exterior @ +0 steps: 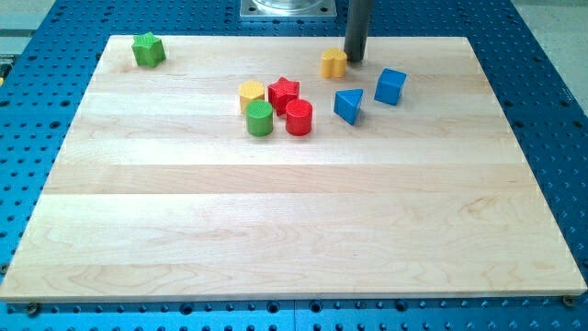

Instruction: Push the heart vertical to the top of the red star

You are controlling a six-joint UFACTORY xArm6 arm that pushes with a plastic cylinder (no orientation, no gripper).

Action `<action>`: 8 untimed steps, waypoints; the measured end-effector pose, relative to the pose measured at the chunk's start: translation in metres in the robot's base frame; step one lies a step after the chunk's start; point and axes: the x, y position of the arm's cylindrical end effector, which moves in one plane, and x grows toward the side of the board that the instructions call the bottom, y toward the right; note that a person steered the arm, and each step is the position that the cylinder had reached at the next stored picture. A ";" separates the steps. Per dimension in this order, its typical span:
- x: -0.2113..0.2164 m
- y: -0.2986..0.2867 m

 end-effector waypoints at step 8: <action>-0.007 -0.023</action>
